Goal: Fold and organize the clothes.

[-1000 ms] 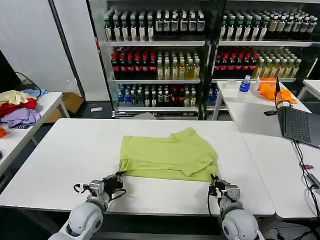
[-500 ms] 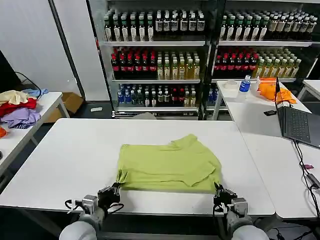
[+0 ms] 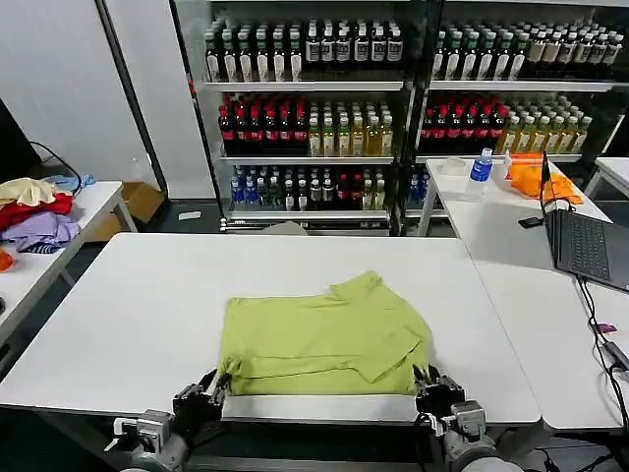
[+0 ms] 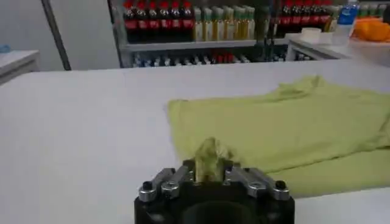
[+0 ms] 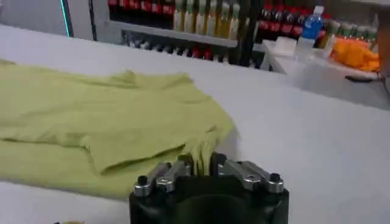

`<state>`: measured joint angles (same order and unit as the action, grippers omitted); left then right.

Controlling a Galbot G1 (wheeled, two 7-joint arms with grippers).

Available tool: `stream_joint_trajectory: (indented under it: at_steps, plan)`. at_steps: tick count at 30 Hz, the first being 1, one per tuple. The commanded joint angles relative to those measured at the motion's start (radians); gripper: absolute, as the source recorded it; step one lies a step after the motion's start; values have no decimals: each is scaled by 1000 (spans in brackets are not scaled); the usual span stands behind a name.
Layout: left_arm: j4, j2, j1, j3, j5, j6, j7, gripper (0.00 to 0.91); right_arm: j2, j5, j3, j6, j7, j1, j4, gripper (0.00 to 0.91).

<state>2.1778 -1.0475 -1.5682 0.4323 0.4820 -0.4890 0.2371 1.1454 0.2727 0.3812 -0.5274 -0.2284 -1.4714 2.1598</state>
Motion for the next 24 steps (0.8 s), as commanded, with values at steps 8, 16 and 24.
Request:
stream_joint_trajectory:
  at_steps: [8,16,24]
  plan:
    - [-95,156,260,43,186,1,29,907,-20,158,-81,-13,-45,346,-130,907]
    - [-338,155,574,-150,231,-14,36,907,42,184,-200,-34,-62,663,-435,907]
    - [-540,96,785,-319,231,-34,46,907,118,197,-252,-41,-61,836,-725,907]
